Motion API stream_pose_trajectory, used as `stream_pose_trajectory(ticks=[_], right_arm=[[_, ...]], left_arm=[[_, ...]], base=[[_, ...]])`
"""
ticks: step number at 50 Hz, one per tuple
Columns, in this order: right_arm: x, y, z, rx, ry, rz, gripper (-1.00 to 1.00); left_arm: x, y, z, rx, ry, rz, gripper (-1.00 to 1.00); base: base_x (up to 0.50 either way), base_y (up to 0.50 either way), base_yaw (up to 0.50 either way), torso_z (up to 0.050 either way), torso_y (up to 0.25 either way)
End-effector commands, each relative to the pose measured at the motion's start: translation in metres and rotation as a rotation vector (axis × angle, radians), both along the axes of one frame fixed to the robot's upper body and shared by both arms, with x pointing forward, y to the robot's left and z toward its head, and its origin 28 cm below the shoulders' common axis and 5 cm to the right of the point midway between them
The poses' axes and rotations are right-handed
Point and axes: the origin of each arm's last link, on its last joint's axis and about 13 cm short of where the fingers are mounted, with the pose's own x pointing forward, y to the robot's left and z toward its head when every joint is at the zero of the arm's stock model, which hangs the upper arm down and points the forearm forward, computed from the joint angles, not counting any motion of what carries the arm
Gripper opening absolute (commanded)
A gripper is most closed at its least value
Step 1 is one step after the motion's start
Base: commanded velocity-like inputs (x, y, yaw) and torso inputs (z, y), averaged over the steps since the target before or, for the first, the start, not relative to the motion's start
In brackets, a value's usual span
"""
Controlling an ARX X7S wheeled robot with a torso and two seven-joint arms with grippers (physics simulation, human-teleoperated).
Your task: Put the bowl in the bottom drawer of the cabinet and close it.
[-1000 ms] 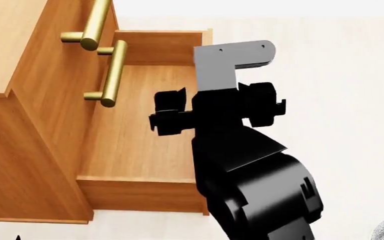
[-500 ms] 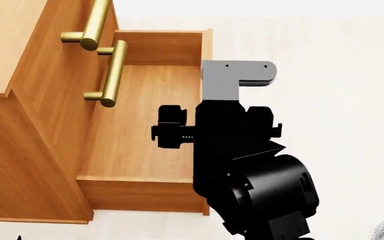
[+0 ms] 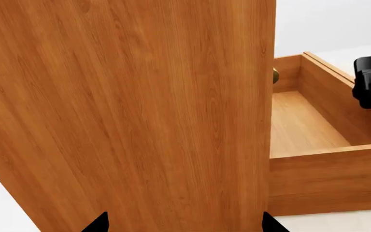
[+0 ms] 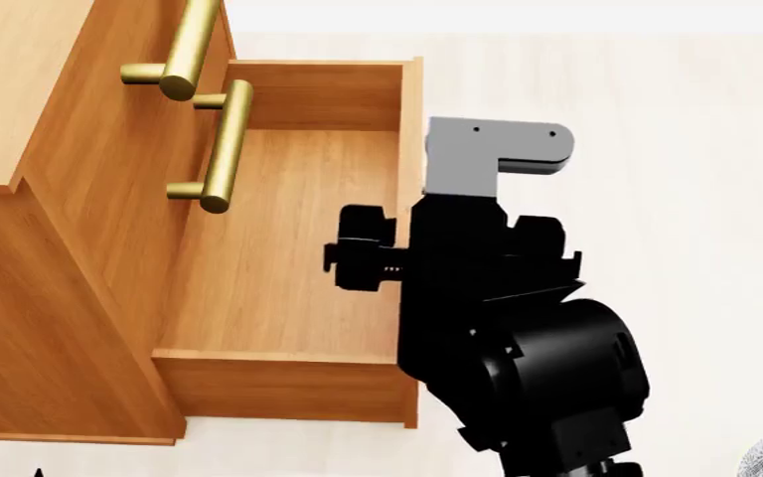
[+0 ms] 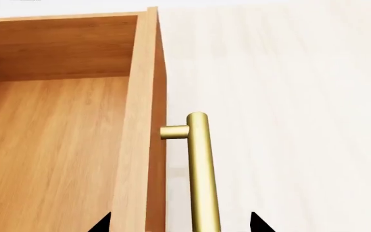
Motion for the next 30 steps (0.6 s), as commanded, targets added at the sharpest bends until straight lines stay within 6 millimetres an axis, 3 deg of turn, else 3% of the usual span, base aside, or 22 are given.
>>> stream_pose_trajectory(ticks=[1, 30], right_arm=[[0.003, -0.003, 0.003, 0.037, 0.025, 0.008, 1.00], [0.009, -0.022, -0.011, 0.026, 0.053, -0.074, 1.00]], left_arm=[[-0.004, -0.004, 0.009, -0.067, -0.035, -0.054, 1.00], [-0.003, -0.004, 0.007, -0.068, -0.029, -0.056, 1.00]], base=[[0.00, 0.00, 0.00, 0.000, 0.000], [0.00, 0.00, 0.00, 0.000, 0.000]])
